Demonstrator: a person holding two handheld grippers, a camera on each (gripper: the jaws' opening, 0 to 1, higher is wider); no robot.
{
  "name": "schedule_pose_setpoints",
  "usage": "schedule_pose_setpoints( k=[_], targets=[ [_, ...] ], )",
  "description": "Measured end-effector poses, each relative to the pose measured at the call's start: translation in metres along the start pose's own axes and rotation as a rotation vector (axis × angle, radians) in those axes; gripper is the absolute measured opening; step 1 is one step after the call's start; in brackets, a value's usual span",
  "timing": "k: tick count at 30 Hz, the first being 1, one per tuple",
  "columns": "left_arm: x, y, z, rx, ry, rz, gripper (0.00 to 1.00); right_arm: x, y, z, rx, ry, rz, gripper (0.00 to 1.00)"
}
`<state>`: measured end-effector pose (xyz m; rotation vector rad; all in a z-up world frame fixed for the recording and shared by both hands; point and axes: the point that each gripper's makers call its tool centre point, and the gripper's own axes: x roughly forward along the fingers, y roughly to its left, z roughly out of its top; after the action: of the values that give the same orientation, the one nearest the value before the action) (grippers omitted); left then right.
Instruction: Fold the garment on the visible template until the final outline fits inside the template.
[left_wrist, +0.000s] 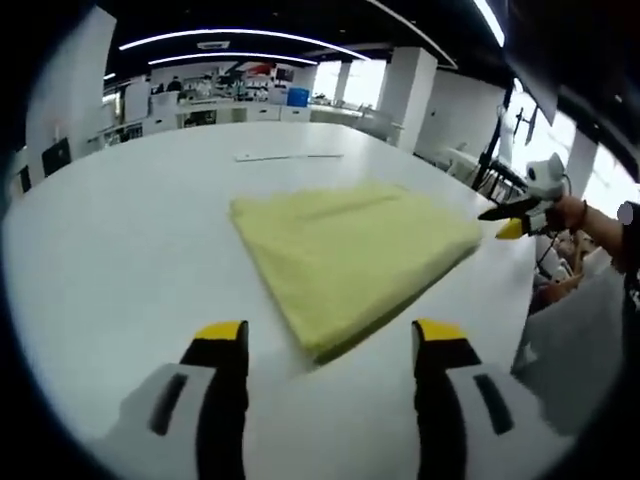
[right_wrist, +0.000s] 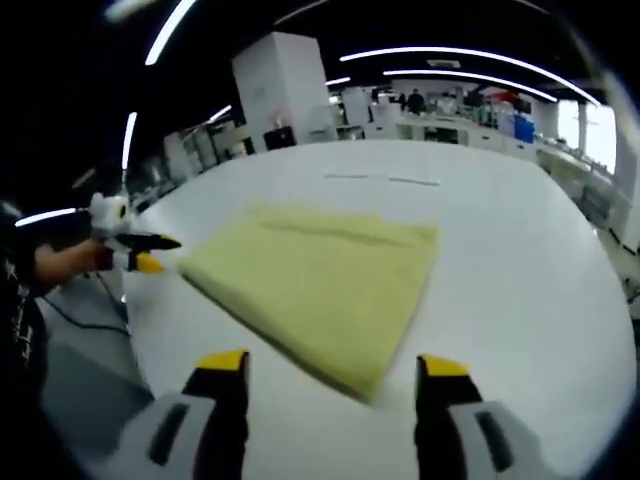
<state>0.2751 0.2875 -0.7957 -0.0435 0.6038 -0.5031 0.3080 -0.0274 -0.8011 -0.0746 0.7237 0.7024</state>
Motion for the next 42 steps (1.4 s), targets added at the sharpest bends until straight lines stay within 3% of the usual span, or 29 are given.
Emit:
schedule_pose_setpoints(
  k=[3,10,13,18,27,34,42],
  targets=[
    [-0.006,-0.005,0.006,0.004,-0.016,0.003,0.76,-0.006,0.007,0.007,-0.005,-0.014,0.000,0.77],
    [-0.017,-0.014,0.013,-0.020,-0.020,0.005,0.85,-0.020,0.017,0.014,0.008,-0.034,-0.004,0.84],
    [-0.024,-0.013,0.016,0.027,-0.008,0.047,0.91,-0.027,0.020,0.015,0.002,-0.031,-0.011,0.87],
    [-0.034,-0.015,0.024,0.023,-0.032,0.076,0.98,-0.040,0.025,0.019,-0.009,-0.036,-0.040,0.93],
    [-0.053,-0.010,0.020,0.036,-0.018,0.115,0.99,-0.055,0.035,0.023,-0.079,-0.044,-0.054,0.99],
    [-0.060,-0.008,0.012,0.000,-0.020,0.125,0.99,-0.055,0.039,0.012,-0.072,-0.031,-0.063,1.00],
    [-0.064,-0.007,0.004,0.000,-0.003,0.136,0.99,-0.058,0.038,0.013,-0.059,-0.045,-0.088,1.00]
  ],
)
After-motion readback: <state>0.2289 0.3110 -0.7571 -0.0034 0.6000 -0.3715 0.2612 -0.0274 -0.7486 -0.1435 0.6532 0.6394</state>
